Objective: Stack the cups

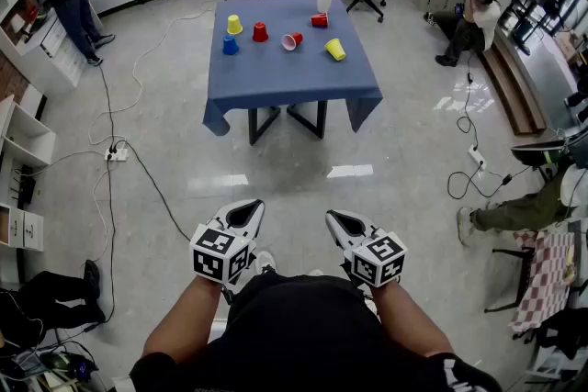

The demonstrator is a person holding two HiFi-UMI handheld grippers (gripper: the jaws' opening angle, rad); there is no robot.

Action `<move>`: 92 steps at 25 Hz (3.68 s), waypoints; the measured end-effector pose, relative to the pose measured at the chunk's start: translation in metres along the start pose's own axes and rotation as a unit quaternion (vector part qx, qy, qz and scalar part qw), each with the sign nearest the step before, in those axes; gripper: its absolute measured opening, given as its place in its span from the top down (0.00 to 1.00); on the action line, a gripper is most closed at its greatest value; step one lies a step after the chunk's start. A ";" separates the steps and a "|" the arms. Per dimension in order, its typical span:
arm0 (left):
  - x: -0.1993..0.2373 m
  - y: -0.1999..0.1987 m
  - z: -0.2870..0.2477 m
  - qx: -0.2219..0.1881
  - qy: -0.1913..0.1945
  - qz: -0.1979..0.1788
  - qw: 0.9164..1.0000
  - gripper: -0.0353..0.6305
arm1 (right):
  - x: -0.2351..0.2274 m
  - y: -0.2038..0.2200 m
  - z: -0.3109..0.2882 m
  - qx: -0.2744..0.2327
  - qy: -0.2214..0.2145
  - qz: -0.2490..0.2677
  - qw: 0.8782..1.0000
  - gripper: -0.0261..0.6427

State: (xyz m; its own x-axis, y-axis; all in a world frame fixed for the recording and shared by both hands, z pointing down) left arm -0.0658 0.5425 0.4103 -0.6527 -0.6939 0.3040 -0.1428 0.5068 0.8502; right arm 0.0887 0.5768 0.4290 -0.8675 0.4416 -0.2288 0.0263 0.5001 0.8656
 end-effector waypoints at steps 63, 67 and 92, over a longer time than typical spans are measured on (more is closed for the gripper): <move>0.131 -0.038 -0.048 0.025 0.026 0.028 0.999 0.94 | -0.025 -0.087 -0.144 -0.005 0.020 -0.050 0.999 0.96; 0.137 -0.058 -0.077 0.026 0.031 0.027 0.999 0.94 | -0.055 -0.096 -0.158 0.003 0.022 -0.054 0.998 0.96; 0.195 -0.179 -0.206 0.000 -0.049 0.015 0.999 0.94 | -0.214 -0.178 -0.235 -0.008 -0.012 -0.045 0.999 0.96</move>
State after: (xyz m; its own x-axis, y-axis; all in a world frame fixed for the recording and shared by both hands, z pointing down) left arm -0.0141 0.2109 0.4060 -0.7268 -0.6248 0.2854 -0.1218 0.5261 0.8417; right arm 0.1527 0.2186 0.4288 -0.8535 0.4141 -0.3164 -0.0592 0.5262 0.8483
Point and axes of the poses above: the fingertips, and each gripper's own axes: z backward along the fingers, x to its left, y out of its underside, the point moved 1 cm from there along z, backward along the fingers, and after that the axes turned 8 degrees about y, right-handed, at the moved point
